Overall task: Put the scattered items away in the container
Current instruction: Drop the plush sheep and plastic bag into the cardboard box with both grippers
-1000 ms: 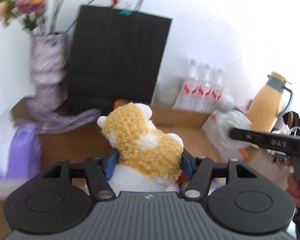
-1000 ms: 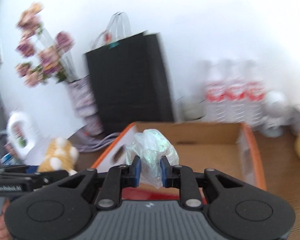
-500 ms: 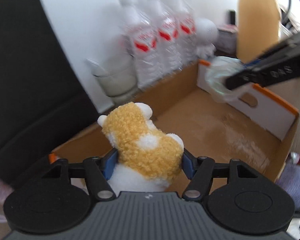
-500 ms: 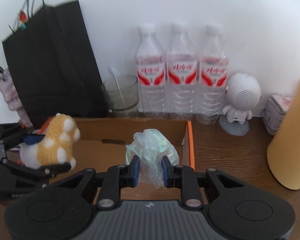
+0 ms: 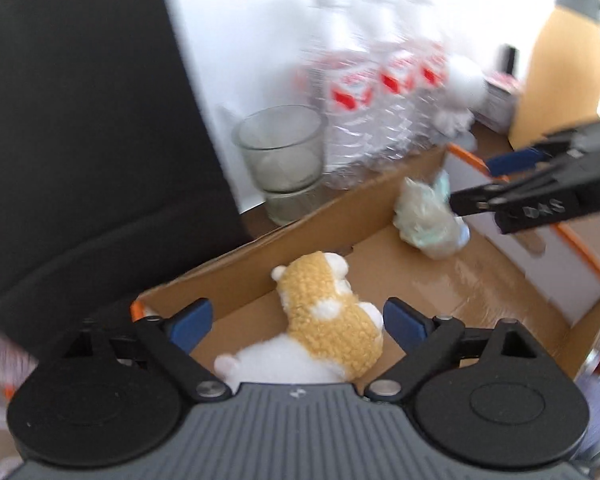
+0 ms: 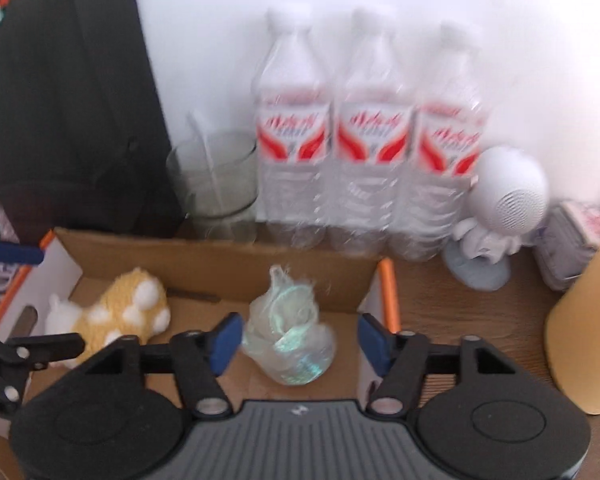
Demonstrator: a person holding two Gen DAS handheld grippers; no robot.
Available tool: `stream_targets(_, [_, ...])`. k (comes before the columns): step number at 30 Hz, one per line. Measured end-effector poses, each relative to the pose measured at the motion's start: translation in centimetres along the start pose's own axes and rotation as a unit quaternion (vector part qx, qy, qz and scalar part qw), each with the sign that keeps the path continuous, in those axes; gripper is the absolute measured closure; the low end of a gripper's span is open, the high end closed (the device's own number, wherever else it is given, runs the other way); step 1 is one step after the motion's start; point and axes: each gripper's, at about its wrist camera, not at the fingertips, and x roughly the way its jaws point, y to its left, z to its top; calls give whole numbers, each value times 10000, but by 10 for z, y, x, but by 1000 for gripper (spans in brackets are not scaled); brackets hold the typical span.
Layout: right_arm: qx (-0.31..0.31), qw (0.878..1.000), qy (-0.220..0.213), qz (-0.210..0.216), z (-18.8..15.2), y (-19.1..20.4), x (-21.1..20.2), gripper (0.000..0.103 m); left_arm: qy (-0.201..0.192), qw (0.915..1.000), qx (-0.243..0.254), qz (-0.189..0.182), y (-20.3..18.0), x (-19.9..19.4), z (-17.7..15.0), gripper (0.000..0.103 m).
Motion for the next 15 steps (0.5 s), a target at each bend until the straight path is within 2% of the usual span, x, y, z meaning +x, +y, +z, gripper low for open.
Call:
stream_targets(1, [34, 10000, -14, -17, 3, 0, -8, 35, 60, 9997, -218, 61, 3, -5, 1, 7])
stream_targets(3, [144, 9999, 89, 0, 5, -1, -22, 21, 166, 9978, -607, 228, 5, -15, -1, 1])
stream_targets(9, [261, 9979, 593, -53, -5, 1, -57, 20, 471, 9905, -1179, 526, -3, -47, -16, 1])
stream_targets(12, [301, 9980, 530, -166, -17, 2, -83, 20, 178, 9865, -1437, 767, -9, -79, -35, 0])
stream_targets(15, [250, 9994, 223, -64, -38, 7, -116, 19, -384, 9799, -1675, 1015, -21, -109, -59, 0])
